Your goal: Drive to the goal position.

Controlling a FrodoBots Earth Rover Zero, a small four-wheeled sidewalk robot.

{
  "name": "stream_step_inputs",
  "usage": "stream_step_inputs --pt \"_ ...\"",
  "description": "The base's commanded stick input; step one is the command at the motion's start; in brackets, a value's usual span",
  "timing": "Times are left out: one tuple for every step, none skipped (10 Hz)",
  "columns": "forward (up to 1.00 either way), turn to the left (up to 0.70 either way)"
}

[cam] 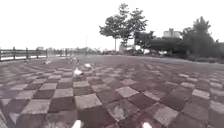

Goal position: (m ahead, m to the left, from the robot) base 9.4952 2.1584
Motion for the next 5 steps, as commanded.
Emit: stream_step_inputs --pt "0.85 0.01" --pt "0.85 0.01" --pt "0.85 0.01" --pt "0.85 0.01" --pt "0.85 0.01"
